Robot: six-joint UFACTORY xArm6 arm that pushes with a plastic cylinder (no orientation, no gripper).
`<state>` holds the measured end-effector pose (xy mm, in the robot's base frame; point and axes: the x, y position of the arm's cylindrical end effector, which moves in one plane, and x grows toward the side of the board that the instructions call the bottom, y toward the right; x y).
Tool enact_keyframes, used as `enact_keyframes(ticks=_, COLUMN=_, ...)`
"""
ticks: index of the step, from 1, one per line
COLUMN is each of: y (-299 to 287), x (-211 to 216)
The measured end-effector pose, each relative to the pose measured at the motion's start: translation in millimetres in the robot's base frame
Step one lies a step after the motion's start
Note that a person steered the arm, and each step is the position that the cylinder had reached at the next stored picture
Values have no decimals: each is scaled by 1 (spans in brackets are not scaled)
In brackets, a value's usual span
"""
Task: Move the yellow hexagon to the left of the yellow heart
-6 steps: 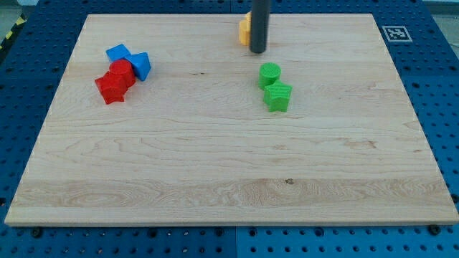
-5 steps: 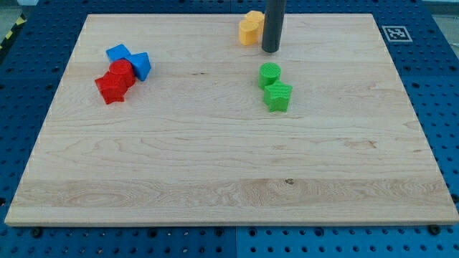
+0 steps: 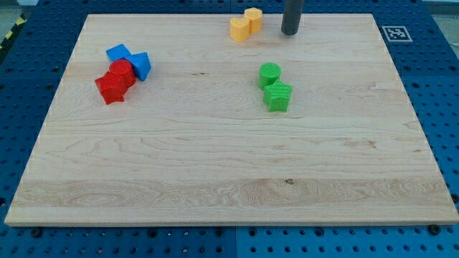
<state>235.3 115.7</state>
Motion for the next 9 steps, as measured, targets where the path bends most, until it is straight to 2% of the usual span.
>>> enact_keyframes(ticks=1, y=-35, x=-15)
enact_keyframes(ticks=5, y=-78, x=-20)
enact_keyframes(ticks=7, y=-80, x=-42)
enact_keyframes(ticks=9, y=-121, x=-42)
